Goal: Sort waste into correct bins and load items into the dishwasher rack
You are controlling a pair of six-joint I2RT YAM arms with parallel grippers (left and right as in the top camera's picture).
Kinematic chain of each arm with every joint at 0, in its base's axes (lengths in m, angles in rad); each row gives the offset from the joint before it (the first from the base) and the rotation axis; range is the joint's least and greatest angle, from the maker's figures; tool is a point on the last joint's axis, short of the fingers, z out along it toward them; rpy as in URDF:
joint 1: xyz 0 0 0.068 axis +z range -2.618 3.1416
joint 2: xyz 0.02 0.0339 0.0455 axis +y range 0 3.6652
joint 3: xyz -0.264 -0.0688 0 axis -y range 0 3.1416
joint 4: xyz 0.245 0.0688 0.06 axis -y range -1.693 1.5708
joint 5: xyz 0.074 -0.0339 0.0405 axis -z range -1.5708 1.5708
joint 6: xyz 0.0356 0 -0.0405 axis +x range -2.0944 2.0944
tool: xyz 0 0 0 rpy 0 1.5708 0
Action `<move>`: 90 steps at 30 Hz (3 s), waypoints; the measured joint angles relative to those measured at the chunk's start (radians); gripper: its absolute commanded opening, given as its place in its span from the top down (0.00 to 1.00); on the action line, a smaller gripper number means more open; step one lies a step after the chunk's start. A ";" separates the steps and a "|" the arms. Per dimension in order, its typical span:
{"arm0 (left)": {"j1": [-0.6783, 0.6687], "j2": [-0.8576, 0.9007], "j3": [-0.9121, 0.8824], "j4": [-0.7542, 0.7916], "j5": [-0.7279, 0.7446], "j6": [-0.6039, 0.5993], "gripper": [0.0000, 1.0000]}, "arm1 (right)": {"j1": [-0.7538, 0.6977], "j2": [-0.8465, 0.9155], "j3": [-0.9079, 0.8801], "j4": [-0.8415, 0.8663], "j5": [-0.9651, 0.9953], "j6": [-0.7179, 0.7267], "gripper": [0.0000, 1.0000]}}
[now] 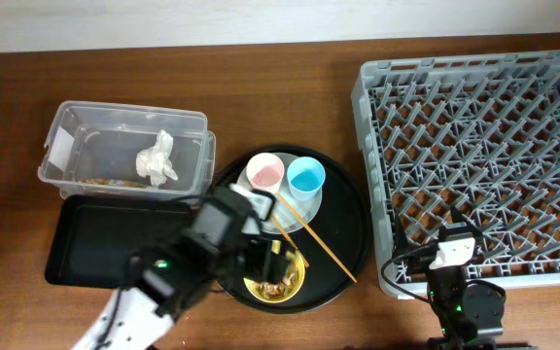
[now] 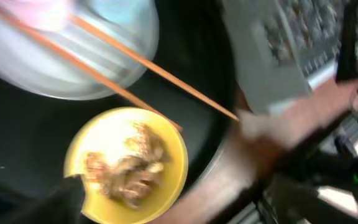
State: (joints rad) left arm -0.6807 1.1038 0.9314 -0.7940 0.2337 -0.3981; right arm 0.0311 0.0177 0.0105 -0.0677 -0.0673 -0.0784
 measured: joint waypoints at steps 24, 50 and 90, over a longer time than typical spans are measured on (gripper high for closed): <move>-0.322 0.423 0.000 0.087 -0.359 -0.036 0.52 | 0.000 -0.001 0.000 0.000 0.000 0.000 0.01; -0.174 0.462 0.045 -0.118 -0.554 -0.094 0.51 | 0.000 -0.001 0.000 0.000 0.000 0.000 0.01; -0.163 0.429 0.095 -0.048 -0.281 -0.120 0.57 | 0.000 -0.001 0.000 0.000 0.000 0.000 0.01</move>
State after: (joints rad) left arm -0.8440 1.5330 1.0264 -0.8421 -0.0475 -0.5179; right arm 0.0311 0.0166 0.0105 -0.0681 -0.0677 -0.0784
